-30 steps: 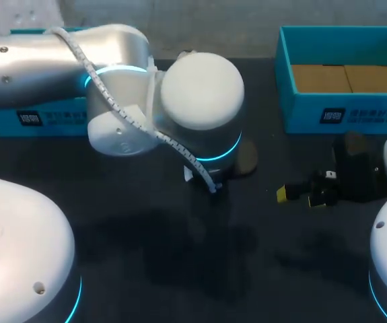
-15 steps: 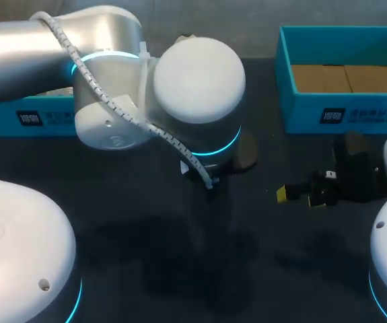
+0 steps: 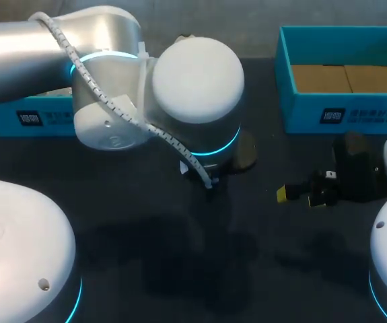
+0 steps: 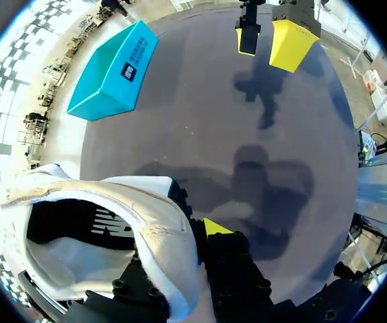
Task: Take the shoe out of the shoebox, open the shoe tongue, remove and reinsert the insole, then place the shoe into the shoebox
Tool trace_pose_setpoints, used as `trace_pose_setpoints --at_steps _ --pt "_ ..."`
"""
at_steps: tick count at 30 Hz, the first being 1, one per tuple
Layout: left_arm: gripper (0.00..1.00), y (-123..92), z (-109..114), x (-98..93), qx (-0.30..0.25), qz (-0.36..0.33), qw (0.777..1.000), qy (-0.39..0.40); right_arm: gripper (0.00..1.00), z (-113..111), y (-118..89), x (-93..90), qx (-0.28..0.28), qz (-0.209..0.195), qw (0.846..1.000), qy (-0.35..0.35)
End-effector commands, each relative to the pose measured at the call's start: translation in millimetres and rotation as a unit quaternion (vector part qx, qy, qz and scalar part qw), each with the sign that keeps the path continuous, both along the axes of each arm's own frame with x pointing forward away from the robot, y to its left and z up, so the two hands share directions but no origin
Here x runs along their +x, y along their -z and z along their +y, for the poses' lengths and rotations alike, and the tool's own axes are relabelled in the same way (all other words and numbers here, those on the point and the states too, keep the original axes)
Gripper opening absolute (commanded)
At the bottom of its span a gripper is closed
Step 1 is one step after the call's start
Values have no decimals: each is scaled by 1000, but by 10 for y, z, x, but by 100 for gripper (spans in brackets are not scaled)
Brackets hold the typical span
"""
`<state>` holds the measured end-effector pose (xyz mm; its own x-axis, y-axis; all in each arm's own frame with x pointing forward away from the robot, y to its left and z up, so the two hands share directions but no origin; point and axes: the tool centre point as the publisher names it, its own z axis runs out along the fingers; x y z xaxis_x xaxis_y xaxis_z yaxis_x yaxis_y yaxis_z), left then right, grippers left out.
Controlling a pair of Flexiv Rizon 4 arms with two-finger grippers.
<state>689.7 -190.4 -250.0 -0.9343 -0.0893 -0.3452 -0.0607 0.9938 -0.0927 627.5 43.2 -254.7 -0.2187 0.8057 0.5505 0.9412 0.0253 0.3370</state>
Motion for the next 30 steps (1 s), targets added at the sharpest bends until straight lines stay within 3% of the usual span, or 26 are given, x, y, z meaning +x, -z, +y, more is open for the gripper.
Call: trace_pose_setpoints --at_steps 1,5,18,27,30 --pt "0 -71 110 60 -13 19 1000 6 100 7 -7 -25 -2 0 1000 2" --pt "0 -136 218 151 -15 34 999 8 100 7 -7 -25 -2 0 1000 2" --pt "0 -350 833 785 -5 55 998 1 100 7 -7 -25 -2 0 1000 2" --pt "0 -489 1123 1024 5 65 998 0 100 7 -7 -25 -2 0 1000 2" --pt "0 -526 1309 1152 12 65 998 -5 100 7 -7 -25 -2 0 1000 2"
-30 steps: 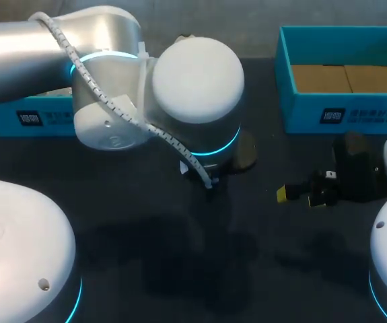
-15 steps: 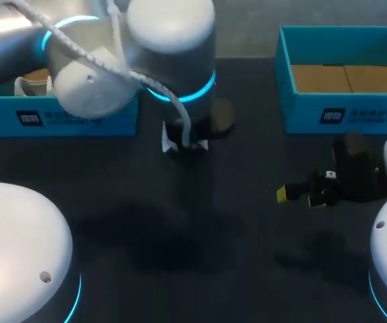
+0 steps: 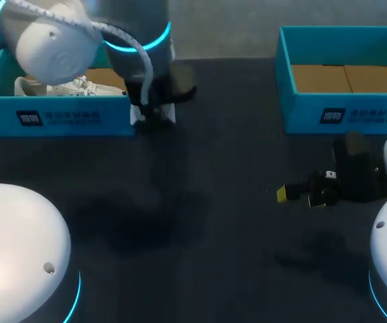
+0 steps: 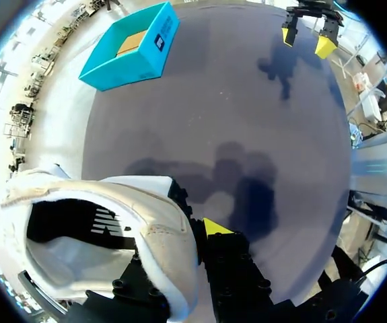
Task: Take the shoe out of the shoebox, open the shoe tongue, remove and reinsert the insole, then place the shoe into the shoebox
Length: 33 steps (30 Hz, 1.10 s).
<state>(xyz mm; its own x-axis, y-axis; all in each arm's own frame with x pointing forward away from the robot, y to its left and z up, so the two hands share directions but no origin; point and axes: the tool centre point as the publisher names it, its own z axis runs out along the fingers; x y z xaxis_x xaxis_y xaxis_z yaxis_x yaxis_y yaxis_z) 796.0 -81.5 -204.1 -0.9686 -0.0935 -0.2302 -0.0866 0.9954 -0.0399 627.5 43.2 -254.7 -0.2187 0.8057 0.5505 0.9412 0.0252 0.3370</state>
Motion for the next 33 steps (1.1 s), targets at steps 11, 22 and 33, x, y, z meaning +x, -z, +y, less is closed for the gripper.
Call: trace_pose_setpoints --at_steps 11,22,33 --pt "0 -80 810 537 -7 -9 1000 -27 100 8 -7 -25 -2 0 1000 2" --pt "0 -80 1276 968 -11 -8 998 -56 100 8 -7 -25 -2 0 1000 2" --pt "0 -78 1635 1328 7 4 997 -82 100 8 -7 -25 -2 0 1000 2"
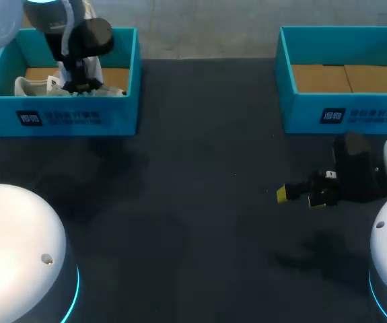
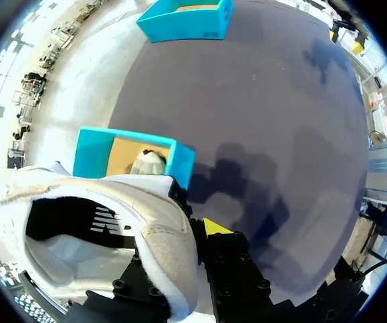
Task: Take the shoe out of the shoebox, open the shoe tongue, remove and reinsert the insole, then place the shoe into the shoebox
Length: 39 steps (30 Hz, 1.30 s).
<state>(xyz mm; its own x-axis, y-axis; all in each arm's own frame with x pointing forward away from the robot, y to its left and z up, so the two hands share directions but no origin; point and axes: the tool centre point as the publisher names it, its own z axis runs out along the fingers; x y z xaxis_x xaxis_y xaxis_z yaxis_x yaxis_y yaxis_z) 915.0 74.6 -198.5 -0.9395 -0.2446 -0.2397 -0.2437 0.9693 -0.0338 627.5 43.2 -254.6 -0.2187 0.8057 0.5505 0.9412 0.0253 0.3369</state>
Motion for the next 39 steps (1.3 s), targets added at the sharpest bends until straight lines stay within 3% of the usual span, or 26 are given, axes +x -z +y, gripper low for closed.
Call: trace_pose_setpoints --at_steps 1,6,26,34,39 --pt "0 -20 94 158 5 7 1000 -2 100 8 -7 -24 -2 0 1000 2" --pt "0 -63 201 260 -15 -7 999 -37 100 8 -7 -24 -2 0 1000 2" --pt "0 -63 201 260 -15 -7 999 -37 100 8 -7 -24 -2 0 1000 2" --pt "0 -111 582 362 31 13 999 -31 100 8 -7 -24 -2 0 1000 2" --pt "0 -77 864 542 44 20 998 -42 100 8 -7 -24 -2 0 1000 2"
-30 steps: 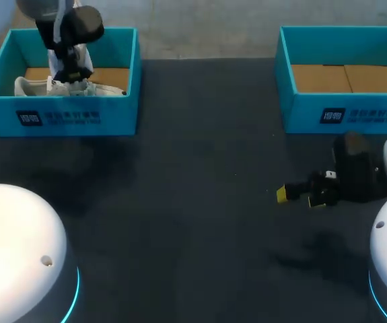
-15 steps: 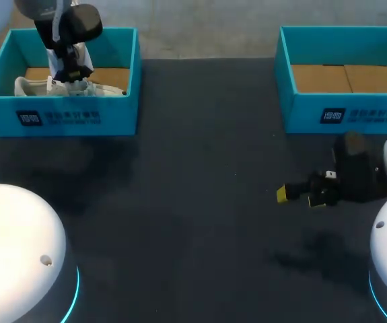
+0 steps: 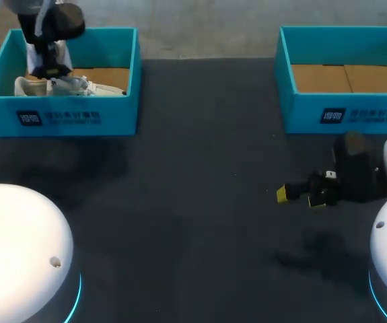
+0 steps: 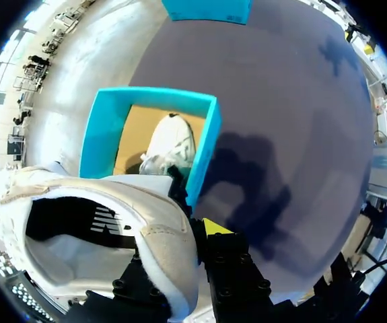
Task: Take the shoe out of the shoebox, open the shoe tongue, remove and reinsert the insole, then place the shoe into the shoebox
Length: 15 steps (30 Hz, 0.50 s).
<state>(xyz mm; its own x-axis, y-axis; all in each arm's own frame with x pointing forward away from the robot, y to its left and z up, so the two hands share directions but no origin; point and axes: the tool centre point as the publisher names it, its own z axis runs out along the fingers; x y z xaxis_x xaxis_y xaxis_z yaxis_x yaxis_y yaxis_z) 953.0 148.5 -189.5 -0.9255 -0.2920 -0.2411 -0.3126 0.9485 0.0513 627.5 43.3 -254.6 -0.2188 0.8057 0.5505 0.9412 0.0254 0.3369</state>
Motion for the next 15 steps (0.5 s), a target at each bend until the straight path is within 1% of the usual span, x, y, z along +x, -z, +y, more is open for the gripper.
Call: trace_pose_setpoints --at_steps 1,4,6,8,9,11,12,14,15 --pt "0 19 178 200 7 9 1000 -15 100 7 -7 -24 -2 0 1000 2" --pt "0 41 298 333 15 14 999 -27 100 7 -7 -24 -2 0 1000 2" --pt "0 64 357 411 30 16 999 -32 100 7 -7 -24 -2 0 1000 2" --pt "0 66 379 432 28 16 999 -32 100 7 -7 -24 -2 0 1000 2" --pt "0 85 452 538 37 17 998 -39 100 7 -7 -24 -2 0 1000 2" --pt "0 82 472 564 30 20 998 -41 100 7 -7 -24 -2 0 1000 2" --pt "0 84 532 638 39 13 998 -53 100 7 -7 -24 -2 0 1000 2" --pt "0 79 548 657 35 15 998 -53 100 7 -7 -24 -2 0 1000 2" --pt "0 80 598 723 34 15 997 -62 100 7 -7 -24 -2 0 1000 2"
